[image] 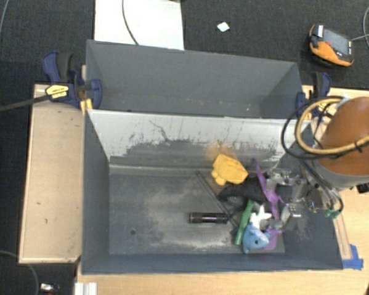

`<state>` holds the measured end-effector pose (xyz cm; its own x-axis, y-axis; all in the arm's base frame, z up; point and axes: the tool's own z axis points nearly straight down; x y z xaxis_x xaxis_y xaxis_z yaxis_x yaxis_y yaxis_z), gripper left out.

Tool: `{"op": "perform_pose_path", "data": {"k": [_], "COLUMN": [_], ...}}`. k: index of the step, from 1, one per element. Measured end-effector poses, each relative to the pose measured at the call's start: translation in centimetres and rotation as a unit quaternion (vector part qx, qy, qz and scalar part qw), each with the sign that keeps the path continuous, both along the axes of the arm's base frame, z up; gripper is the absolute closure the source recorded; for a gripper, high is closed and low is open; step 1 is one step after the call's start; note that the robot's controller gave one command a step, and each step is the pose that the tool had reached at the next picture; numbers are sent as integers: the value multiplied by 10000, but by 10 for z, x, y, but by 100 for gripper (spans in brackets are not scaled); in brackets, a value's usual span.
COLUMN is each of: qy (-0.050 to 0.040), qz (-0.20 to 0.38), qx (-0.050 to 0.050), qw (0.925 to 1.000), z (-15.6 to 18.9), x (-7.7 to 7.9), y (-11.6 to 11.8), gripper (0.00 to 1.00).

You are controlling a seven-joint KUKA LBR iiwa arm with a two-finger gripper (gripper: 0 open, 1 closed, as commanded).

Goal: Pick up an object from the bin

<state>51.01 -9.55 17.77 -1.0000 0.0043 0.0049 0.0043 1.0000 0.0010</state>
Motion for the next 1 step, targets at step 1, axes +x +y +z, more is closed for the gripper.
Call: {"op": "perform_pose_path", "data": {"k": [1], "qy": [-40], "qz": [25], "qx": [-7], "qw": [10000], "z": [4], "x": [2], "y": [0], "gripper": [0]}}
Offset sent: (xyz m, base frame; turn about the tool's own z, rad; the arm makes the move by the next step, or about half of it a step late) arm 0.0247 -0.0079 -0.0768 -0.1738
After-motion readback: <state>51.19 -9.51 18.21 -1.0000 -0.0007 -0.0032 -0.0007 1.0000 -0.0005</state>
